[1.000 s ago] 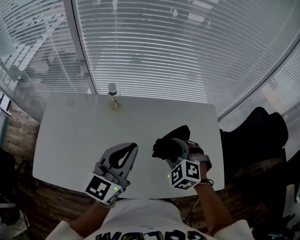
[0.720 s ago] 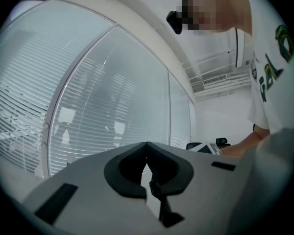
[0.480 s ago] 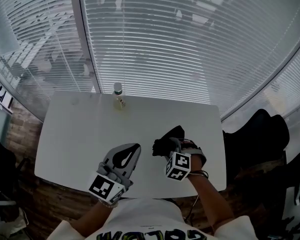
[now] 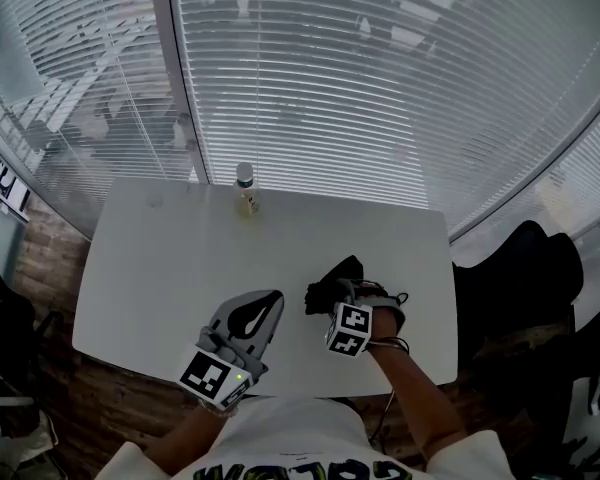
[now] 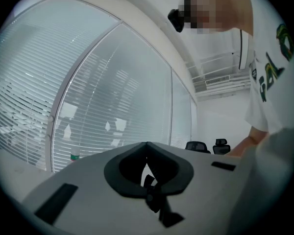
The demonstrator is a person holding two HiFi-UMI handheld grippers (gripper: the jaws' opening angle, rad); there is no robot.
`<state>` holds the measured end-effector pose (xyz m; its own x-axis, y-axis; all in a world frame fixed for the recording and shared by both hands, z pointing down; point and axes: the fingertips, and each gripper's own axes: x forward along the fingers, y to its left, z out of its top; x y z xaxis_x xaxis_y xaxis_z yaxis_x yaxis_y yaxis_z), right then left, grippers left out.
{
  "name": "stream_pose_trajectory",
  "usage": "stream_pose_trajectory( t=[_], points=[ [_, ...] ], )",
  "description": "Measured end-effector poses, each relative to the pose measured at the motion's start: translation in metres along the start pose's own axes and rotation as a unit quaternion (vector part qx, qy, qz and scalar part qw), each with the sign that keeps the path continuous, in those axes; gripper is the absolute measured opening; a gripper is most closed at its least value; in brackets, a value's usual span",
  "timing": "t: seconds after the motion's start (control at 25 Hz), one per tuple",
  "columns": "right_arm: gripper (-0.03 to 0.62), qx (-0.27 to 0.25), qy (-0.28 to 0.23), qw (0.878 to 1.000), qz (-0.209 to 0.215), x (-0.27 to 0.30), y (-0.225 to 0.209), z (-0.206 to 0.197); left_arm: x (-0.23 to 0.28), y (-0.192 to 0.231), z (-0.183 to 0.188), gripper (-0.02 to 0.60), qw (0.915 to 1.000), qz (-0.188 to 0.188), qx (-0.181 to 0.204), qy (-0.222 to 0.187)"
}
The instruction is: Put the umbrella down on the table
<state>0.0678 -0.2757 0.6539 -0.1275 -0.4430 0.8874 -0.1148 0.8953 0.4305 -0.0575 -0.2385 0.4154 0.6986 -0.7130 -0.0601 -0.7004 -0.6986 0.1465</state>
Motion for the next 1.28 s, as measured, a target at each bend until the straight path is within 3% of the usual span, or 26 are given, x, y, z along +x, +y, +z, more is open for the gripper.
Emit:
stream_pose_trajectory(
  t=[0.76, 1.0, 1.28],
  points=[
    [0.256, -0.026, -0.01, 0.998, 0.054, 0.048, 0.019, 0.013, -0.004, 0.023, -0.017, 0.011, 0.9997, 0.014, -0.012, 0.018],
    [0.261, -0.032, -0.014, 0.995, 0.089, 0.063, 0.036, 0.013, -0.003, 0.024, -0.019, 0.011, 0.9995, 0.018, -0.013, 0.022],
    [0.284, -0.024, -0.022, 0.996, 0.087, 0.071, 0.039, 0.012, -0.003, 0.022, -0.022, 0.011, 0.9992, 0.027, -0.014, 0.026]
  ],
)
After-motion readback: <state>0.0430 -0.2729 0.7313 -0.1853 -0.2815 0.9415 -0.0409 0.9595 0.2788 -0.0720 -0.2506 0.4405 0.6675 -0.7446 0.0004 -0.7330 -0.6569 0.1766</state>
